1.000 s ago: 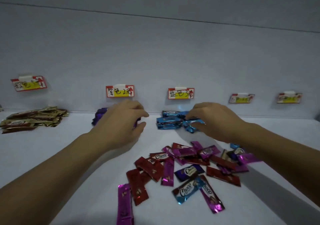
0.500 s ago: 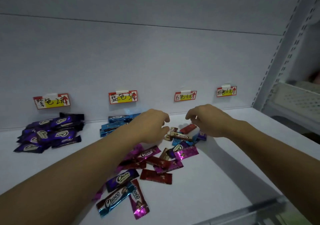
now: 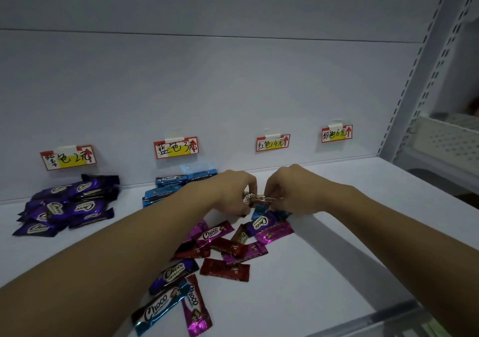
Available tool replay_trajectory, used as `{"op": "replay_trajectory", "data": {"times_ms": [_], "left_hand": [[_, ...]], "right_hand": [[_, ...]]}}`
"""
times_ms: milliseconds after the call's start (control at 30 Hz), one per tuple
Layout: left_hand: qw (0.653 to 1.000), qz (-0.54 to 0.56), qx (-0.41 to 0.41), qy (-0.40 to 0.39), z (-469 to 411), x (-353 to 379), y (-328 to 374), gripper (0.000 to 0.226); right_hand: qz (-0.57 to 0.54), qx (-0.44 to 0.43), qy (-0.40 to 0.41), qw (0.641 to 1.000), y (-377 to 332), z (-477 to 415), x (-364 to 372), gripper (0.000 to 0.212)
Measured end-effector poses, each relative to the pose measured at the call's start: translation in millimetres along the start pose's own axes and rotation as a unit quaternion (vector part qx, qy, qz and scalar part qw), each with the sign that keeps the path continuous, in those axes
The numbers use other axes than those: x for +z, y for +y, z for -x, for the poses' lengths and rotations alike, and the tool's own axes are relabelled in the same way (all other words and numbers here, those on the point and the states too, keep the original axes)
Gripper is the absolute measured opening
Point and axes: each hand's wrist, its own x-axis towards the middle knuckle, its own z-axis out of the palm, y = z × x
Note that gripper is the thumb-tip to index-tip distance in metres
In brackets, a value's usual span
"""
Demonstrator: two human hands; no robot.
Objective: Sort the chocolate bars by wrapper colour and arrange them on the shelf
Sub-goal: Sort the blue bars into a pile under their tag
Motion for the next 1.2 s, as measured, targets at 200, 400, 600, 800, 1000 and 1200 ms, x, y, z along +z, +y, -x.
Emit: {"op": "replay_trajectory", "data": {"times_ms": [200, 400, 600, 800, 1000, 1200], "left_hand": [[0.982, 0.143, -0.010, 0.120, 21, -3, -27, 0.021], [0.955, 0.234, -0.035, 0.180, 71, -27, -73, 0.021], [0.910, 0.287, -0.112, 0.279, 163, -38, -150, 0.017], [0.832, 0.280, -0.252, 0.408, 285, -34, -251, 0.018], [0.772, 0.294, -0.335, 0.453, 387, -10, -331, 0.018], [0.792, 0.161, -0.394, 0.437, 408, 6, -372, 0.018]], "right_hand": [[0.003, 0.004, 0.069, 0.998, -5, 4, -16, 0.020], [0.022, -0.052, 0.122, 0.991, -56, -15, -25, 0.021], [0.004, -0.142, 0.154, 0.978, -151, -63, -26, 0.021], [-0.018, -0.251, 0.142, 0.957, -277, -117, 3, 0.012], [-0.035, -0.323, 0.135, 0.936, -391, -159, 44, 0.009], [-0.035, -0.330, 0.145, 0.932, -469, -187, 80, 0.009]]}}
